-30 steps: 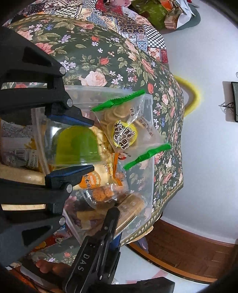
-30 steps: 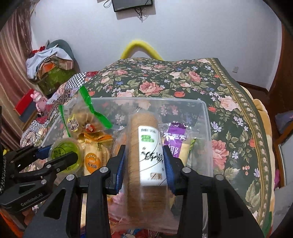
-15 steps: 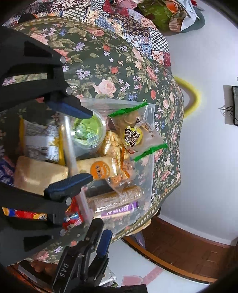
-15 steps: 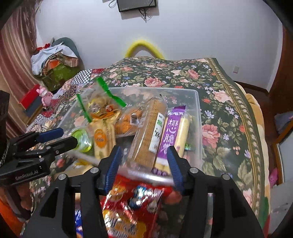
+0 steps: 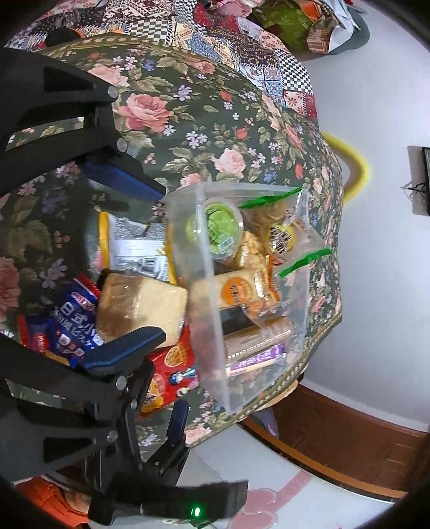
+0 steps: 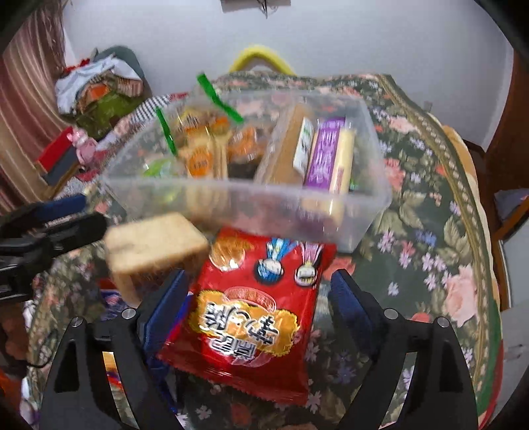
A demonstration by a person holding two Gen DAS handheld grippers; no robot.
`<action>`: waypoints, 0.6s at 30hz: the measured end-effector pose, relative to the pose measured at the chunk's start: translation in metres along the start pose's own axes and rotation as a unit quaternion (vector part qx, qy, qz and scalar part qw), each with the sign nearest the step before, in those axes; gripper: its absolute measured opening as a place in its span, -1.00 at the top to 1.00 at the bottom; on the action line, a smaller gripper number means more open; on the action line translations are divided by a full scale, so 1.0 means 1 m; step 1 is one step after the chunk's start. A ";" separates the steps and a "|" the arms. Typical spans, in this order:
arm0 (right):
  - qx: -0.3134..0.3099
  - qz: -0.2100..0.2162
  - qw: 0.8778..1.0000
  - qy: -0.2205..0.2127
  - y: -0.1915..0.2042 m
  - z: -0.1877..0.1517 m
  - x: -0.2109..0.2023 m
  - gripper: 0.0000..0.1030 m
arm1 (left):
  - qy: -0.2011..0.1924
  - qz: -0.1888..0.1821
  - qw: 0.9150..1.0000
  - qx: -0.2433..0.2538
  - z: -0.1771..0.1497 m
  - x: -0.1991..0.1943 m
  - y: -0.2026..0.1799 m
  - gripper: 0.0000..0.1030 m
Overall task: Organize snacks
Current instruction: 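Withdraw both tools from the box toward the remaining snacks, then grasp the square rice cake with the left tool while the right tool grasps the red snack bag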
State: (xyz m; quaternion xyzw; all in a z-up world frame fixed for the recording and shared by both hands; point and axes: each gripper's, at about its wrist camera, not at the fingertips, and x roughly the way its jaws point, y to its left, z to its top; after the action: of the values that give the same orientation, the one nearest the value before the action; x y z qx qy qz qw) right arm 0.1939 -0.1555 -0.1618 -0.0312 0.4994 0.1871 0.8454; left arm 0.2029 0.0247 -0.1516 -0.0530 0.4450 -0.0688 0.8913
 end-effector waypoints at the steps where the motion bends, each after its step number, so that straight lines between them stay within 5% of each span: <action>1: 0.000 -0.002 1.000 0.010 0.000 -0.001 0.007 -0.67 | 0.003 -0.002 1.000 0.003 -0.001 0.000 -0.003 -0.52; 11: -0.002 -0.004 1.000 0.025 -0.017 -0.013 0.017 -0.62 | 0.028 -0.020 0.999 0.035 -0.004 0.024 -0.036 -0.57; 18: 0.015 -0.002 1.000 0.010 -0.030 -0.028 0.000 -0.27 | 0.049 -0.019 0.998 0.044 -0.002 0.055 -0.048 -0.57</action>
State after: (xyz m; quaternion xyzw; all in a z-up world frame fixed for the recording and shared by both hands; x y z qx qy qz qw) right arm 0.1813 -0.1900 -0.1798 -0.0218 0.5106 0.1772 0.8411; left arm 0.2305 -0.0321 -0.1880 -0.0184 0.4833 -0.1076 0.8686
